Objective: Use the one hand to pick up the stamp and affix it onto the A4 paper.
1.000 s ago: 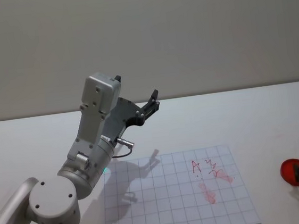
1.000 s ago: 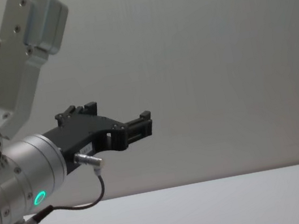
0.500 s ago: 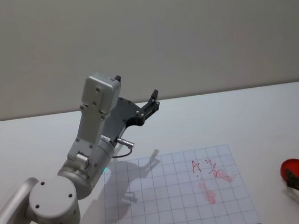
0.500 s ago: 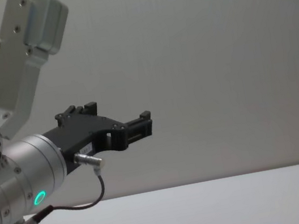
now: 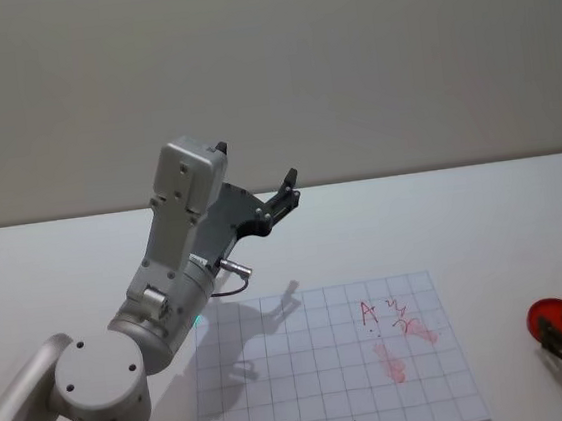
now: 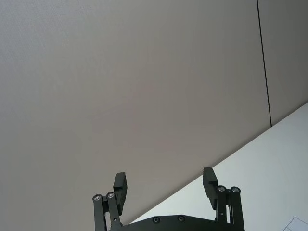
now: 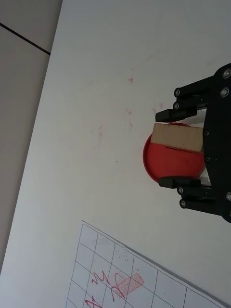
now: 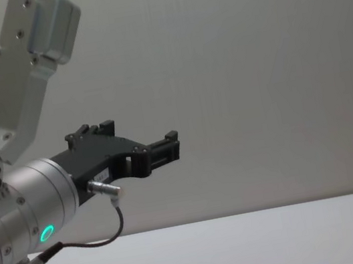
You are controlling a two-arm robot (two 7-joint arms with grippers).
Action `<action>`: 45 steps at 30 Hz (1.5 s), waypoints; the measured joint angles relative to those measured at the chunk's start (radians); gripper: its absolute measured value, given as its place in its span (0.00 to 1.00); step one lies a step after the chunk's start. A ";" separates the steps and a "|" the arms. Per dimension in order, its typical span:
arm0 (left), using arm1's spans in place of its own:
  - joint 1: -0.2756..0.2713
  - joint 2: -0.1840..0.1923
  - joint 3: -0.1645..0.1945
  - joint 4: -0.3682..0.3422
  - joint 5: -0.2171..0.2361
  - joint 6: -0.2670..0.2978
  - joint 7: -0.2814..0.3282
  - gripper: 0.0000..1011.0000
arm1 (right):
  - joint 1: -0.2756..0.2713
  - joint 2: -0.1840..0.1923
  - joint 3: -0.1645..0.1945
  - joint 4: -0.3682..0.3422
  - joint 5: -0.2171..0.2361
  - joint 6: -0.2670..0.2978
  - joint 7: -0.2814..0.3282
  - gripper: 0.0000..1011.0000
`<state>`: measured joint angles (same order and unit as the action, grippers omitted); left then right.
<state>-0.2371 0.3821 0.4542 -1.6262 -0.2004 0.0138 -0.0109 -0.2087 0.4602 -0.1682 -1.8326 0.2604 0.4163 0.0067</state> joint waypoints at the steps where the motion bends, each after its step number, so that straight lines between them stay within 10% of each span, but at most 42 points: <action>1: 0.000 0.000 0.000 0.000 0.000 0.000 0.000 0.99 | 0.001 -0.001 -0.001 0.001 -0.001 0.001 0.000 0.65; 15: 0.000 0.000 0.000 0.000 0.000 0.000 0.000 0.99 | 0.007 -0.007 -0.004 0.007 -0.009 0.006 0.002 0.23; 45: 0.000 0.000 0.000 0.000 0.000 0.000 0.000 0.99 | 0.075 -0.041 -0.025 -0.025 -0.038 -0.139 0.167 0.22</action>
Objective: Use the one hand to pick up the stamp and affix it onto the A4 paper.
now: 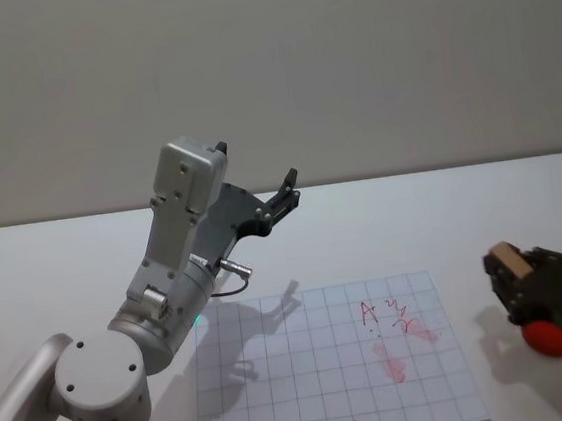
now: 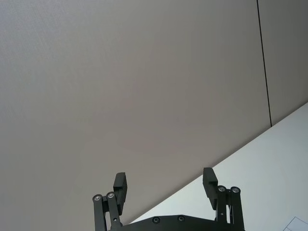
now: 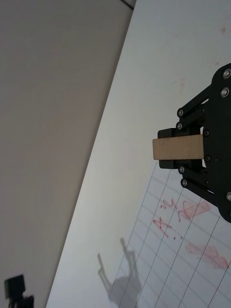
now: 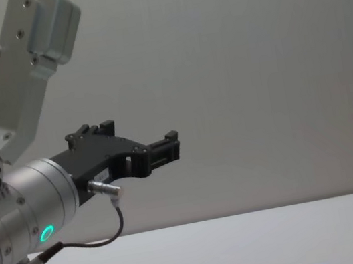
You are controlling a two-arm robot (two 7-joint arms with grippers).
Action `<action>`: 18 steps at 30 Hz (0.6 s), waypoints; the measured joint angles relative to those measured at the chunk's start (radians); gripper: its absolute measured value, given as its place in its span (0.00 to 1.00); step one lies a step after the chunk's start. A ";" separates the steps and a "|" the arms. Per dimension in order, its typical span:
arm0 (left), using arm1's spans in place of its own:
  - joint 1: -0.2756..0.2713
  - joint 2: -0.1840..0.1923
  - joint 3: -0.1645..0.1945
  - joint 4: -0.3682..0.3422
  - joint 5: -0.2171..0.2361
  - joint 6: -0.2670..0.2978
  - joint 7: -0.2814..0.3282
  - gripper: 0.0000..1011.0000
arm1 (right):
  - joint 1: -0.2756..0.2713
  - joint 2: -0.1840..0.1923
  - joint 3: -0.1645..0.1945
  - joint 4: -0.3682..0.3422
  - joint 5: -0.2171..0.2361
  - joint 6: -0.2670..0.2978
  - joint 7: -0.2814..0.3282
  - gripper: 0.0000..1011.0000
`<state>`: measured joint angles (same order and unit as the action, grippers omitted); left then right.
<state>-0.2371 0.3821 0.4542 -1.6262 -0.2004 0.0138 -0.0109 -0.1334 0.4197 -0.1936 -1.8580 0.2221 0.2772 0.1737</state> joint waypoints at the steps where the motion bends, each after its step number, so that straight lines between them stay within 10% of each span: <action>1: 0.000 0.000 0.000 0.000 0.000 0.000 0.000 0.99 | 0.006 -0.004 -0.004 0.000 0.000 -0.008 0.019 0.22; 18: 0.000 0.000 0.000 0.000 0.000 0.000 0.000 0.99 | 0.067 -0.049 -0.054 0.046 0.004 -0.049 0.240 0.22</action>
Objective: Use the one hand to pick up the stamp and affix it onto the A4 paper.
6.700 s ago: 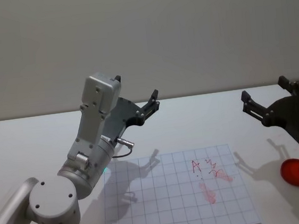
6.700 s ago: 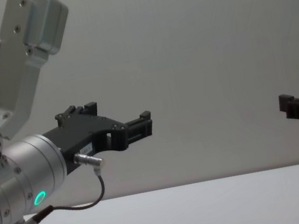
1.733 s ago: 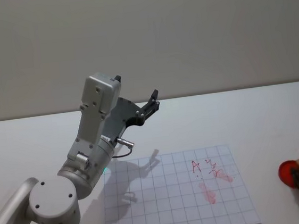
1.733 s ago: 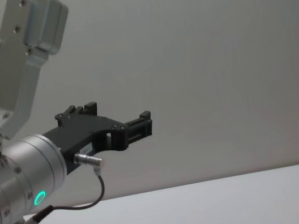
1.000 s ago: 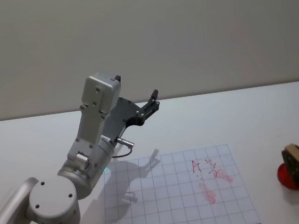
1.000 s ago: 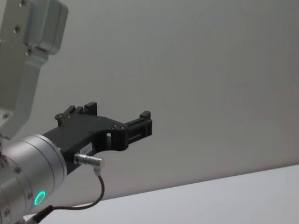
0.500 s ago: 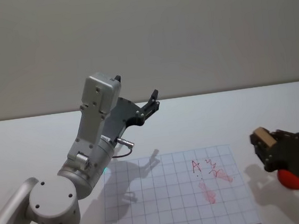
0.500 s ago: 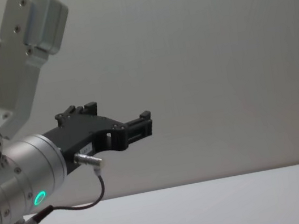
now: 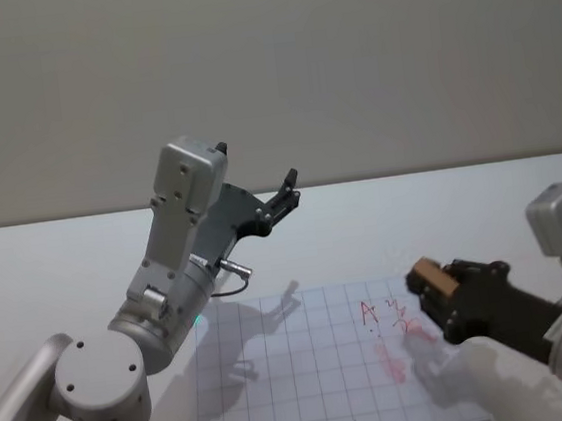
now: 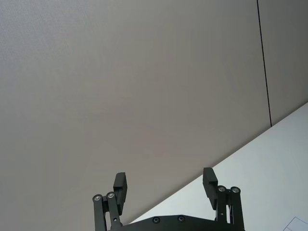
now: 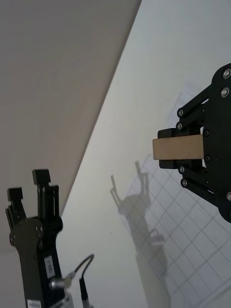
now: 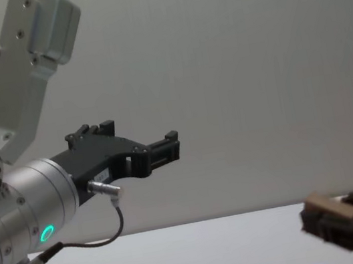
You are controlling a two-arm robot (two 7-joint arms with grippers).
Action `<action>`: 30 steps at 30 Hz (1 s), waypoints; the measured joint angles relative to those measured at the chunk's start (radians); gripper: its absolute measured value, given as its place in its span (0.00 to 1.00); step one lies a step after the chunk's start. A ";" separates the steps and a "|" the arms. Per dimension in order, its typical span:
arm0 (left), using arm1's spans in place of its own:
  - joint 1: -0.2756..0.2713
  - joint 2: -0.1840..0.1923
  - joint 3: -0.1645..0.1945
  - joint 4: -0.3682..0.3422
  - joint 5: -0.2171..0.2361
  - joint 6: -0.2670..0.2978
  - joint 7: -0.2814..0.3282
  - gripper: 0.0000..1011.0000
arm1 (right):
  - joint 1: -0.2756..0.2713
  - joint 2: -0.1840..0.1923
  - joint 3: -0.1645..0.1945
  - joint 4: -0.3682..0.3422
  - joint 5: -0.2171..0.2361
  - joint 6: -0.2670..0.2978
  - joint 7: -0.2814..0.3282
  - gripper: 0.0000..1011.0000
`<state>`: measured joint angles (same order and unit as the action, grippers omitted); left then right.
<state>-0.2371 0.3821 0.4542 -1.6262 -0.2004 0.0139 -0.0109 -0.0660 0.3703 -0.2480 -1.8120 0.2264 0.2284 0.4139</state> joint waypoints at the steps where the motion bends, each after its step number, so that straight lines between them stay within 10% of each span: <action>1: 0.000 0.000 0.000 0.000 0.000 0.000 0.000 0.99 | 0.002 -0.002 -0.003 0.004 0.000 0.000 0.011 0.22; 14: 0.000 0.000 0.000 0.000 0.000 0.000 0.000 0.99 | 0.033 -0.011 -0.045 0.094 -0.063 0.061 0.164 0.22; 30: 0.000 0.000 0.000 0.000 0.000 0.000 0.000 0.99 | 0.033 0.005 -0.060 0.143 -0.100 0.107 0.202 0.22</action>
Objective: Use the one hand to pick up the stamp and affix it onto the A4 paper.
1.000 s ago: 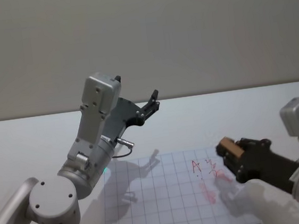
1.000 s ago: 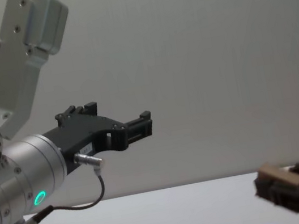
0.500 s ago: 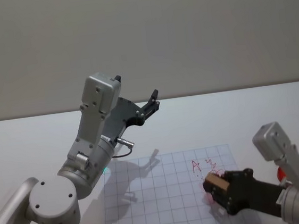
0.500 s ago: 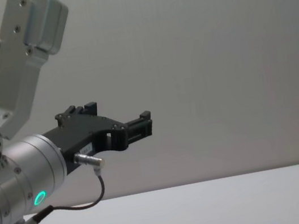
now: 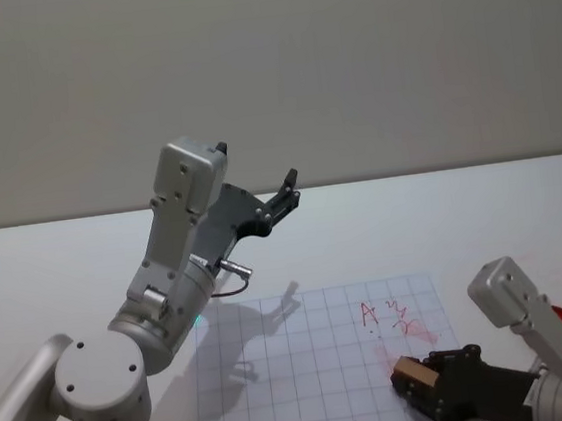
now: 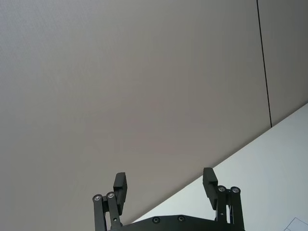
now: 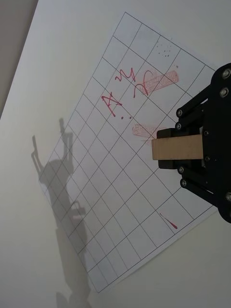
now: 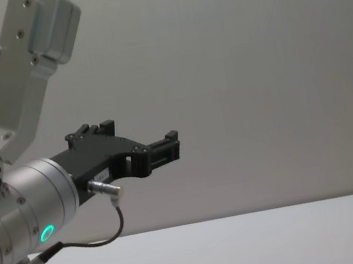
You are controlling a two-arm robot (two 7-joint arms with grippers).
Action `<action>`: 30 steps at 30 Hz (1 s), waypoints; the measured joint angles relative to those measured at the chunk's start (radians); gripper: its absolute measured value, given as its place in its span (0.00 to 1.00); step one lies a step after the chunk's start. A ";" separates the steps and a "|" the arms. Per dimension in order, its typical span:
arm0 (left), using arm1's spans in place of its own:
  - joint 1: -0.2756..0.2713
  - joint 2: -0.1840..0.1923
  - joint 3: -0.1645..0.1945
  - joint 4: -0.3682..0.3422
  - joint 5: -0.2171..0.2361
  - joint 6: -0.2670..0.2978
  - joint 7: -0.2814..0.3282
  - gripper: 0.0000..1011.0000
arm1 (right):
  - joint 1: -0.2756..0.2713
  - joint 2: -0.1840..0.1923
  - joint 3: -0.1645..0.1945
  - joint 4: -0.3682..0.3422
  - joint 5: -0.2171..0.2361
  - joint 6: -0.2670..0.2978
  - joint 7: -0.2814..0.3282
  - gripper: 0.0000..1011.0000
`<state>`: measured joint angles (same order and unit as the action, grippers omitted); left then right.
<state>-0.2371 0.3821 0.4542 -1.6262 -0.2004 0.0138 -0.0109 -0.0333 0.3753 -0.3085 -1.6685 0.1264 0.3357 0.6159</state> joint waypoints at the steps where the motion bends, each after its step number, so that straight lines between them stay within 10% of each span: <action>1: 0.000 0.000 0.000 0.000 0.000 0.000 0.000 0.99 | 0.001 0.000 0.000 0.001 0.000 0.001 0.001 0.22; 17: 0.000 0.000 0.000 0.000 0.000 0.000 0.000 0.99 | 0.014 -0.015 -0.012 0.014 0.028 -0.035 -0.014 0.22; 30: 0.000 0.000 0.000 0.000 0.000 0.000 0.000 0.99 | 0.045 -0.032 0.023 -0.067 0.149 -0.119 -0.108 0.22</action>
<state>-0.2371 0.3821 0.4543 -1.6262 -0.2004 0.0138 -0.0109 0.0113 0.3437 -0.2851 -1.7351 0.2752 0.2167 0.5075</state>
